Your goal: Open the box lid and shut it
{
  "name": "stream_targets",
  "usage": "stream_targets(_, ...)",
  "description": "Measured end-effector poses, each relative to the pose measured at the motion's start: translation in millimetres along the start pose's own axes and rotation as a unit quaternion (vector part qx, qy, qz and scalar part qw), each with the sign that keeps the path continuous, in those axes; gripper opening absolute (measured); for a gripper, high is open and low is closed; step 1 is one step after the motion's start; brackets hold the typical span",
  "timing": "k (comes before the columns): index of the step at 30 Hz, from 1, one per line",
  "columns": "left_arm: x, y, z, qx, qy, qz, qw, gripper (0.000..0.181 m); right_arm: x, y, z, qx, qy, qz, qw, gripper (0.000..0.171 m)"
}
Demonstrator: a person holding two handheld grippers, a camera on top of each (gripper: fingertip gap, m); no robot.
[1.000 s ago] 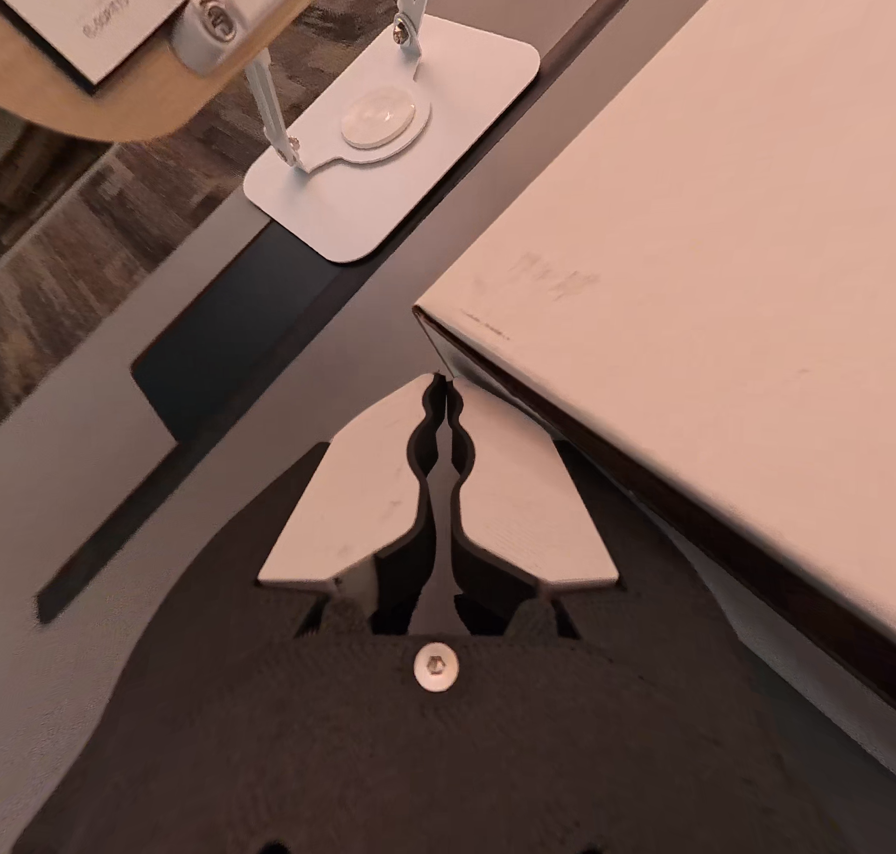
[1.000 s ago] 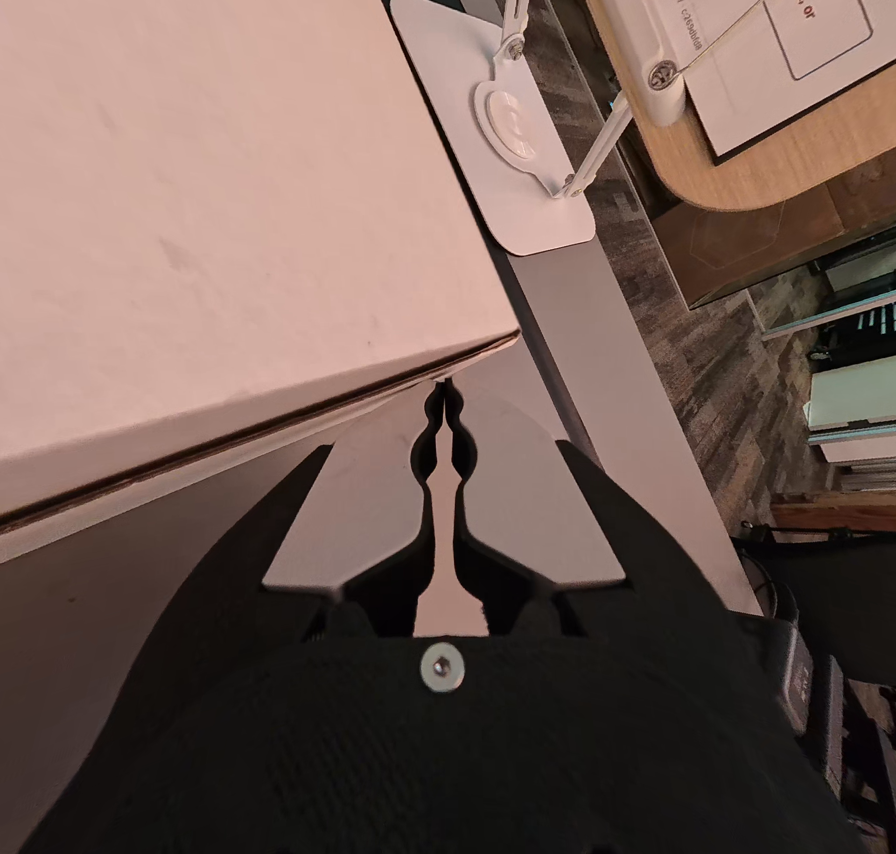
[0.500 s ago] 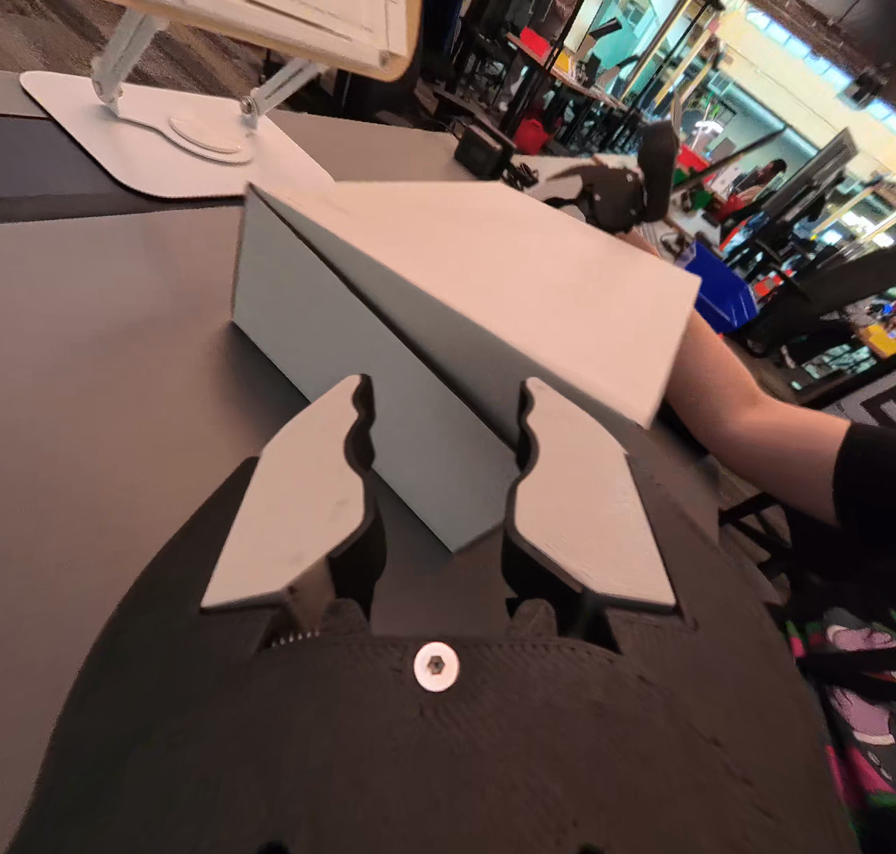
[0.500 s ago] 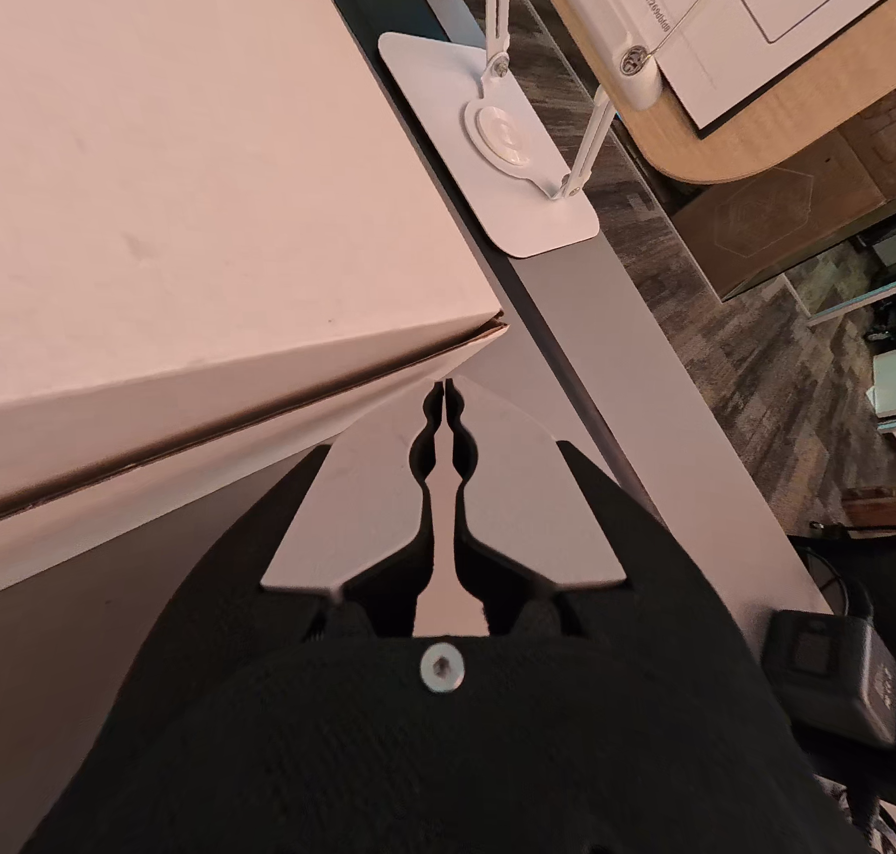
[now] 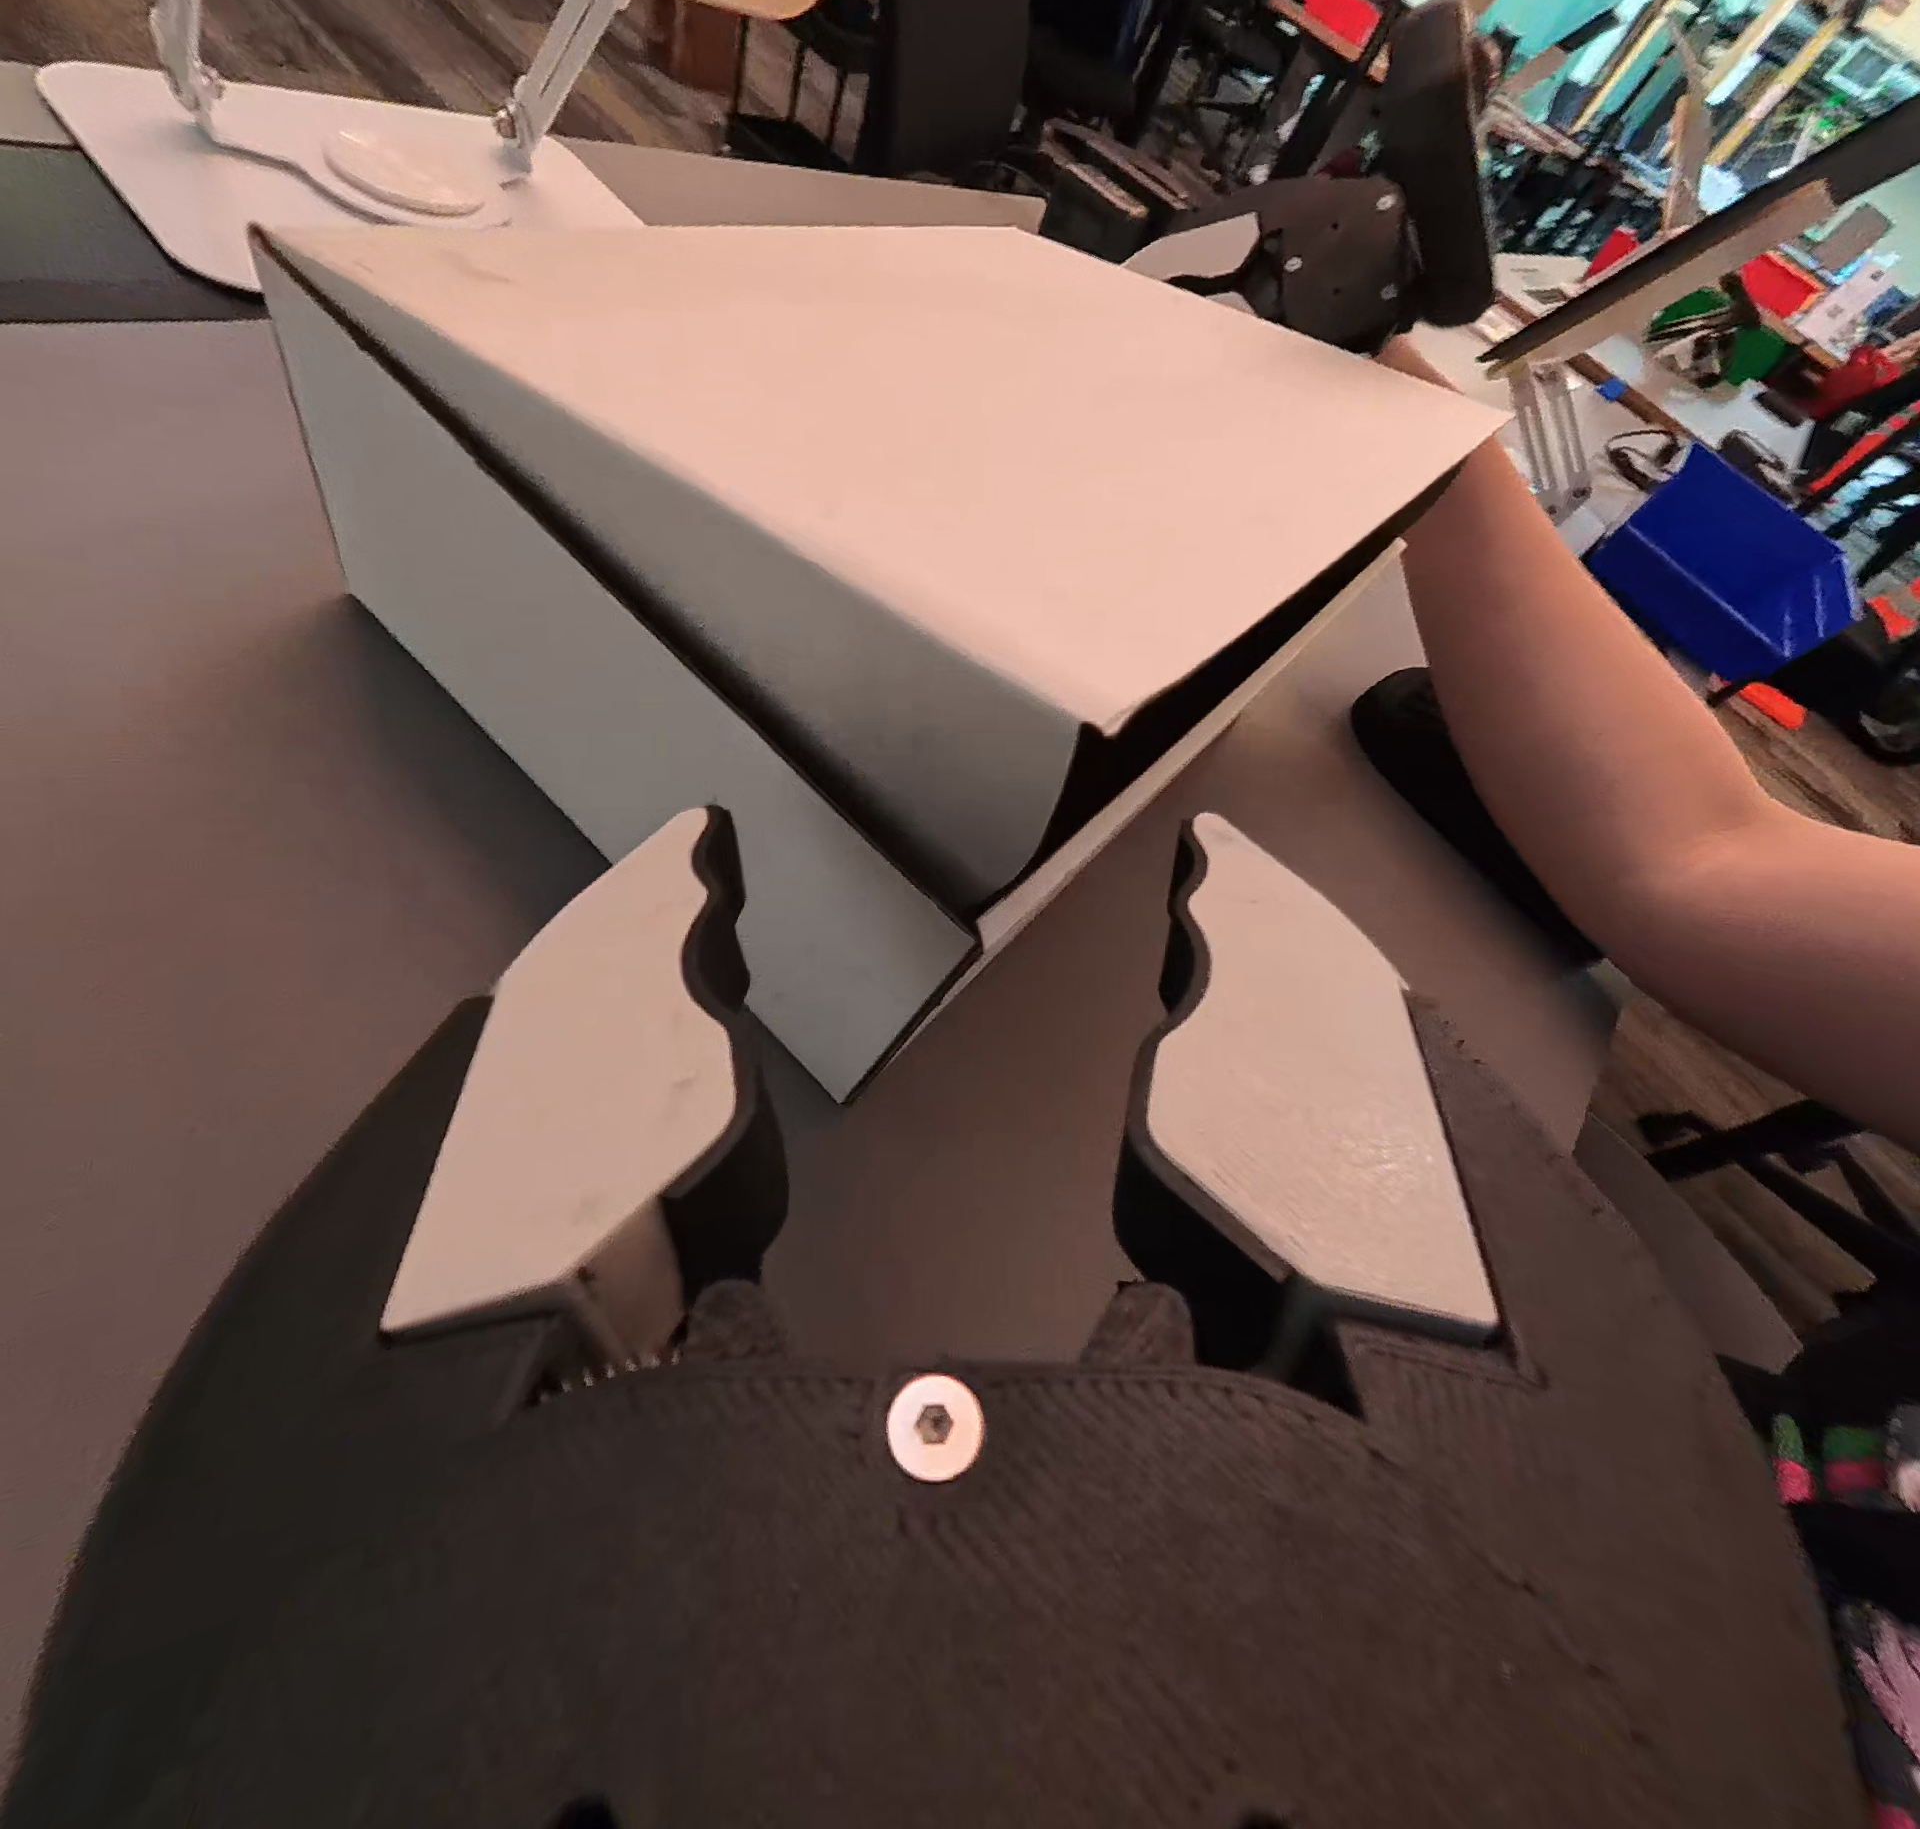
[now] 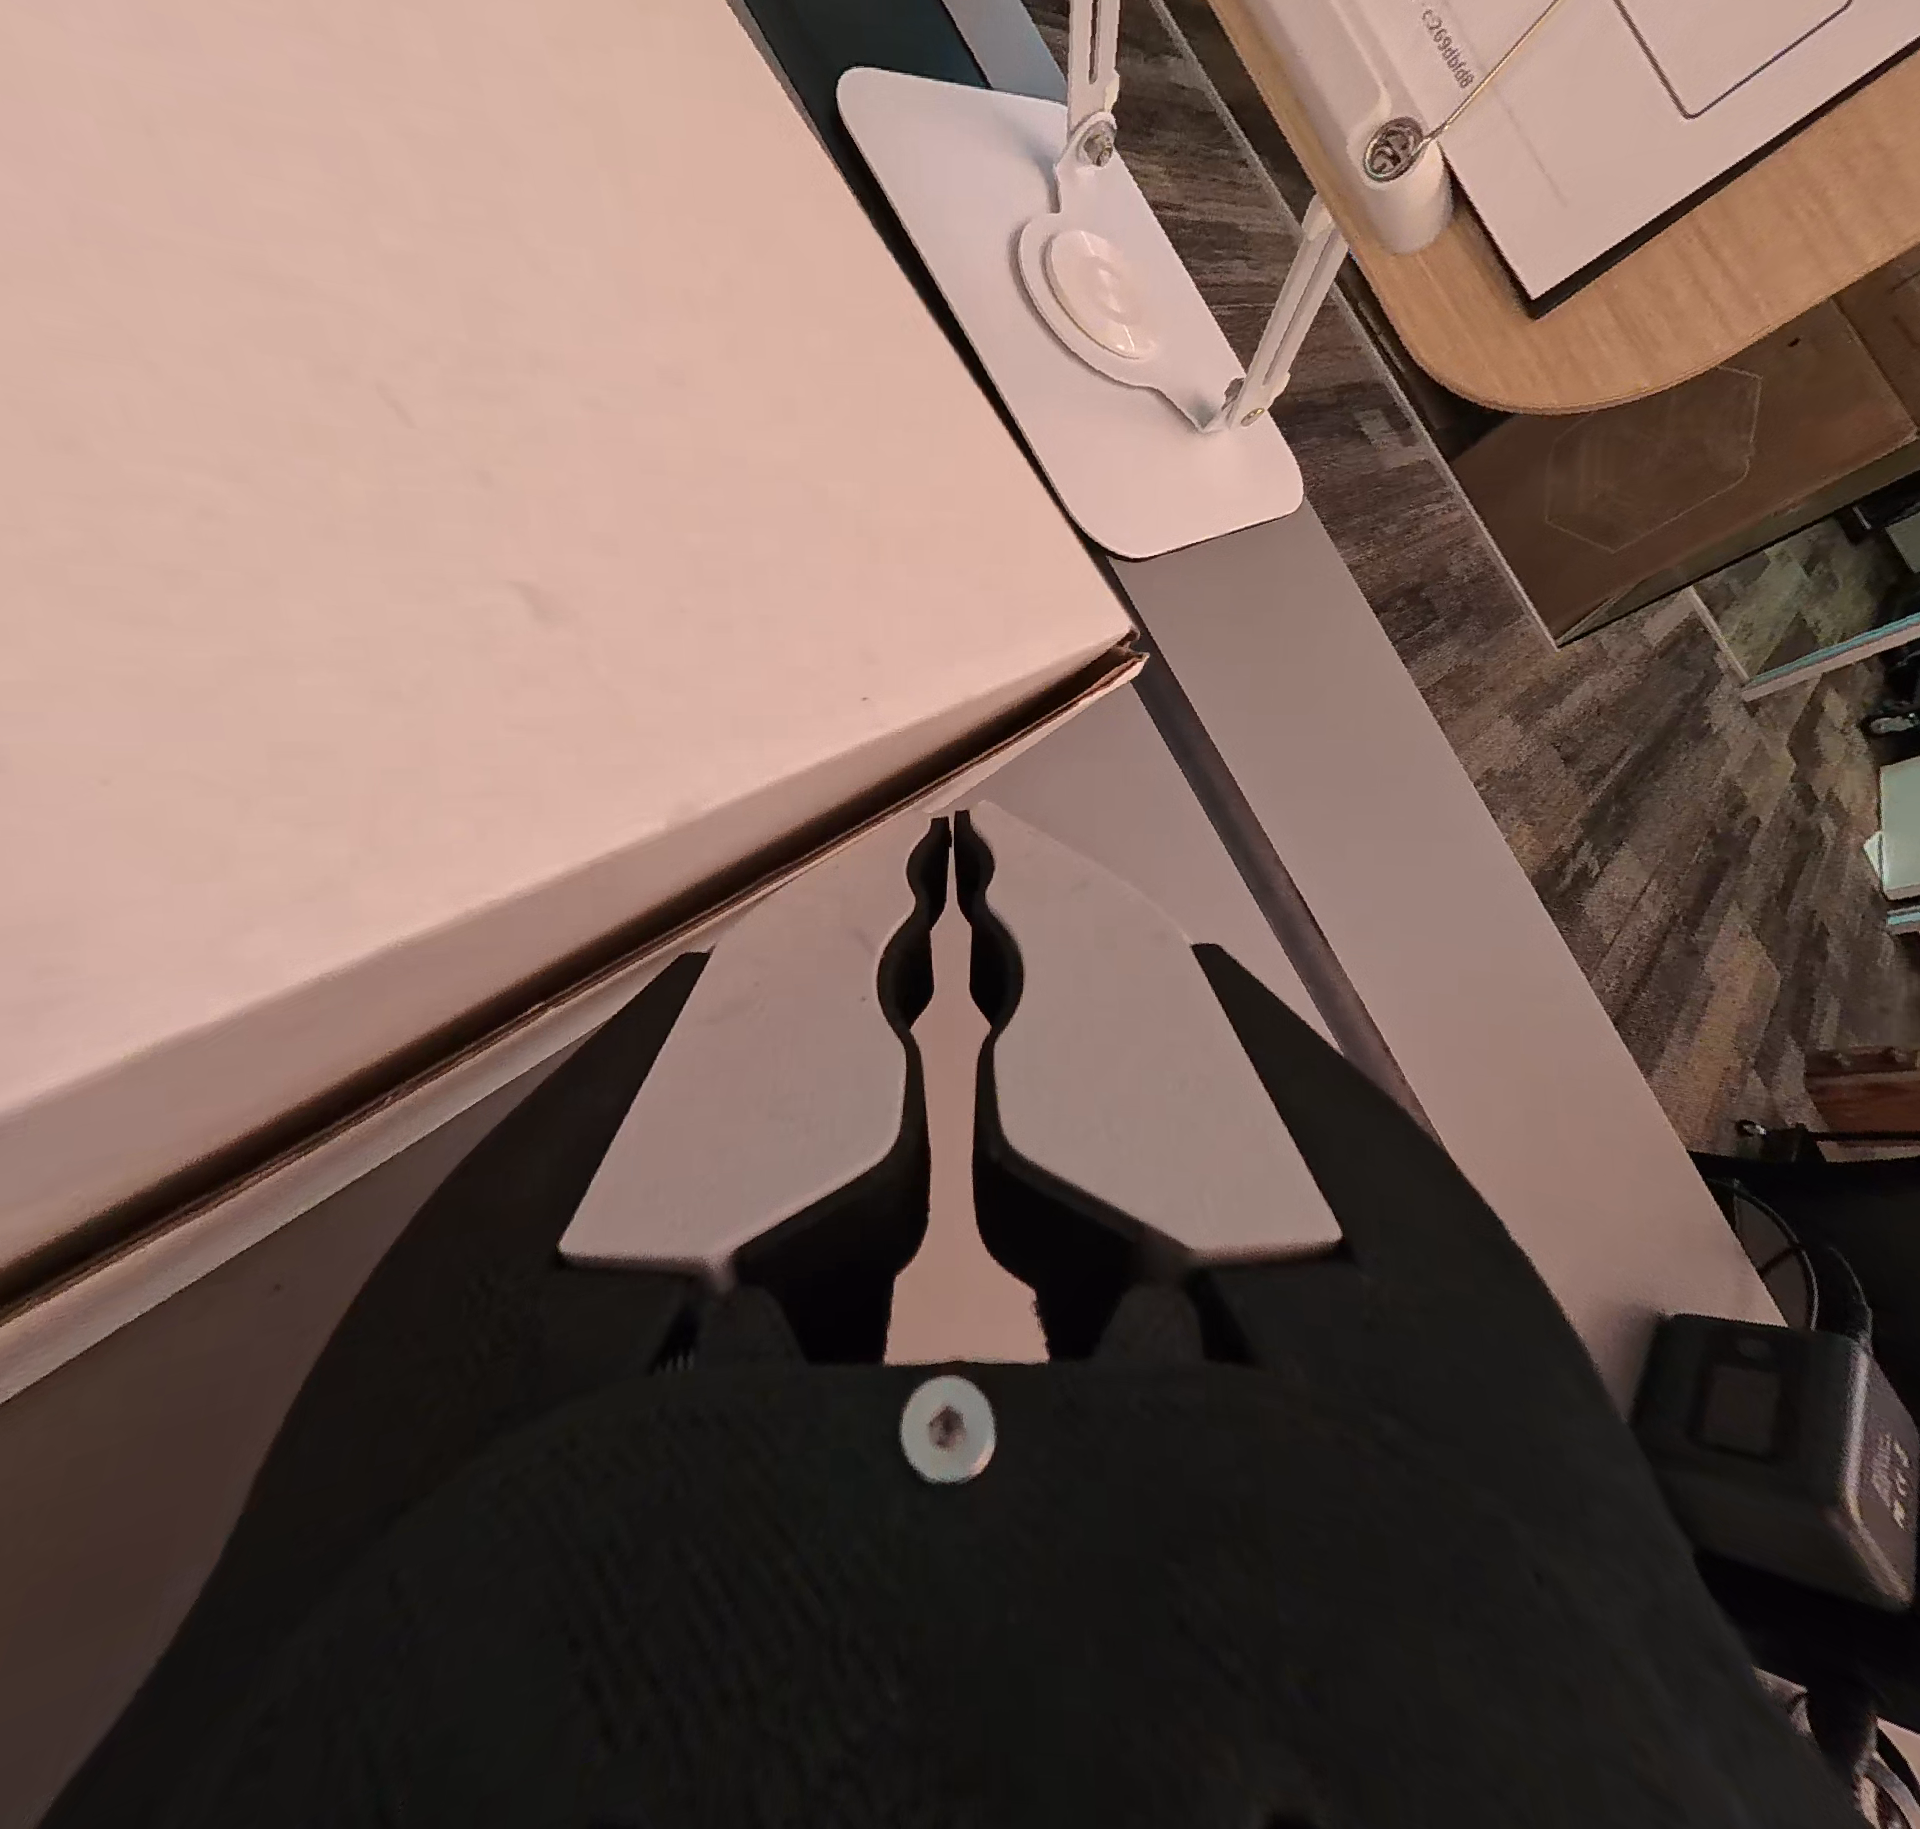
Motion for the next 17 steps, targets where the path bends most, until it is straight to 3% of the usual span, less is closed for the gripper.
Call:
stream_targets(1,0.9,-3.3,-0.4,0.002,0.004,0.016,1.000,0.079,-0.1,-0.1,0.2,0.000,-0.001,0.001,1.000,0.002)
stream_targets(5,6.1,-26.9,-1.2,0.027,0.034,0.089,0.995,0.073,0.0,-1.2,1.1,0.007,0.002,-0.002,1.000,0.001)
stream_targets(8,11.6,-36.7,0.7,0.034,0.058,0.128,0.990,0.054,0.9,-0.4,0.8,0.006,0.002,-0.001,1.000,0.001)
stream_targets(17,24.4,-23.8,4.4,0.069,0.055,0.211,0.974,0.024,4.1,0.1,4.3,0.010,0.016,-0.001,1.000,0.001)
Point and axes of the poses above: each gripper's, where its closed fingertips meet, y back along the fingers, z out of its top, x = y × z across the jaws, the point moved 3 cm from there along y, back along the fingers, and after that the axes turned 15 degrees about x, right-handed, at the moved point
